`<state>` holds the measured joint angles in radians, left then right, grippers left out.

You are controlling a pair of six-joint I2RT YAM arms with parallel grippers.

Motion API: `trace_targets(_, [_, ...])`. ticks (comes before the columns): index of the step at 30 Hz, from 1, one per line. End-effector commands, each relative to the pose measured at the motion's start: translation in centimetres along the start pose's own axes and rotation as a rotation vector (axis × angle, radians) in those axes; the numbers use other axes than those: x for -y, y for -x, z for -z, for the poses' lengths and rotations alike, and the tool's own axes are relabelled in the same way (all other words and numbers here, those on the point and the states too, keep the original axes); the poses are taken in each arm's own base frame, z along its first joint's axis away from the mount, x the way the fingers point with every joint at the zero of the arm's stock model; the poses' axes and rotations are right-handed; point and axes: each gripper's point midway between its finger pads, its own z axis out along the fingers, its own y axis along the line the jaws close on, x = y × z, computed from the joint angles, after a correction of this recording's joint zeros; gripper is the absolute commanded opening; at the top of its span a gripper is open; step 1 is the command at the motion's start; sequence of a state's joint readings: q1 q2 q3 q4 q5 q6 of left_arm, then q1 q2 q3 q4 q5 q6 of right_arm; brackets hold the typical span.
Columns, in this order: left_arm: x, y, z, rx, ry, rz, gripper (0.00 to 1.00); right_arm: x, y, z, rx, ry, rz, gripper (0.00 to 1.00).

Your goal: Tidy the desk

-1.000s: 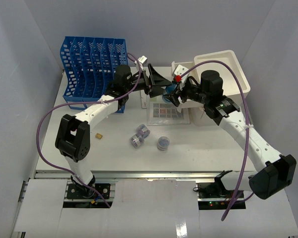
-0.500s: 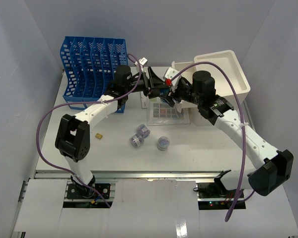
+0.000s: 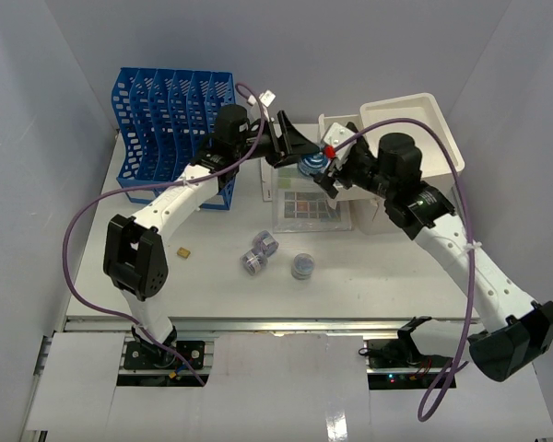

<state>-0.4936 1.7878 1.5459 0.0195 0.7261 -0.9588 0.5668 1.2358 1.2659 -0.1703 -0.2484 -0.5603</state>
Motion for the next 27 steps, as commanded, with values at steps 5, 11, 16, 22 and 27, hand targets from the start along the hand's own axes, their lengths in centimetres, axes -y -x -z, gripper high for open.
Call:
trace_targets(5, [5.0,8.3,-0.4,0.241,0.069,-0.441,0.0,0.5,1.9,5.8,0.065,0.013,-0.002,0.9])
trace_targets(11, [7.4,8.5,-6.1,0.282,0.089,-0.843,0.0,1.3,-1.2,8.3,0.016,-0.057,-0.085,0.9])
trace_targets(16, [8.5,7.8,-9.9,0.349,0.093,-1.278,0.0,0.2,-4.0,10.1,-0.022,-0.085,-0.128,0.9])
trace_targets(22, [6.8,8.1,-11.9,0.401,0.105,-1.523,0.0,-1.3,-5.9,11.2,-0.05,-0.086,-0.159,0.9])
trace_targets(27, [4.6,8.6,-12.8,0.413,0.165,-1.555,0.0,-2.2,-7.1,11.6,-0.069,-0.08,-0.172,0.9])
